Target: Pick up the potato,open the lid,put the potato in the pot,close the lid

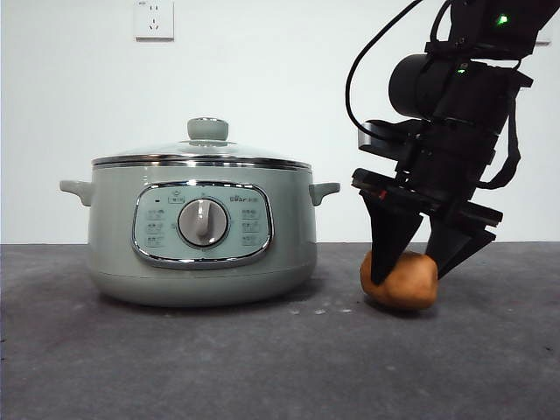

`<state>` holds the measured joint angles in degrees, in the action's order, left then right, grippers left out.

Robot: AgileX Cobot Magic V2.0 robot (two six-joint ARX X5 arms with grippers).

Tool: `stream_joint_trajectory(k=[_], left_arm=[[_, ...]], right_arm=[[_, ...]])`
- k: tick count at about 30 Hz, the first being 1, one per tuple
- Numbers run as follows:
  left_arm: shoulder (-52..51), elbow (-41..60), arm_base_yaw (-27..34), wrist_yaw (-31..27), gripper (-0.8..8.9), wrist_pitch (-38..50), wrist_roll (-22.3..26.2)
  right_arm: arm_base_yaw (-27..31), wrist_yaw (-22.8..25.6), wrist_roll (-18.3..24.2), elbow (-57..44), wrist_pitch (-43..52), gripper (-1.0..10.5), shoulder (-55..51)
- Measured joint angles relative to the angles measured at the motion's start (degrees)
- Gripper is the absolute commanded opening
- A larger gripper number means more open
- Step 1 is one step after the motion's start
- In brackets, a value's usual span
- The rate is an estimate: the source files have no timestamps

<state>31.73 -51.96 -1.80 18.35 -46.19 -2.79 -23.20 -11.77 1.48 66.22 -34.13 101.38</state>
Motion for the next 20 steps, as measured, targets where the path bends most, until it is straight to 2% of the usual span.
stream_joint_trajectory(k=[7, 15, 20], left_arm=[[3.30, -0.44, -0.04, 5.38, 6.58, 3.80, 0.00], [13.77, -6.93, -2.36, 5.64, 6.56, 6.38, 0.00], [24.37, -13.03, -5.81, 5.51, 6.56, 9.42, 0.59]], right_arm=[[0.00, -0.02, 0.02, 0.00, -3.43, -0.1, -8.72], [0.00, -0.02, 0.02, 0.00, -6.38, -0.1, -24.61], [0.00, -0.04, 0.02, 0.11, -8.39, -0.1, -34.38]])
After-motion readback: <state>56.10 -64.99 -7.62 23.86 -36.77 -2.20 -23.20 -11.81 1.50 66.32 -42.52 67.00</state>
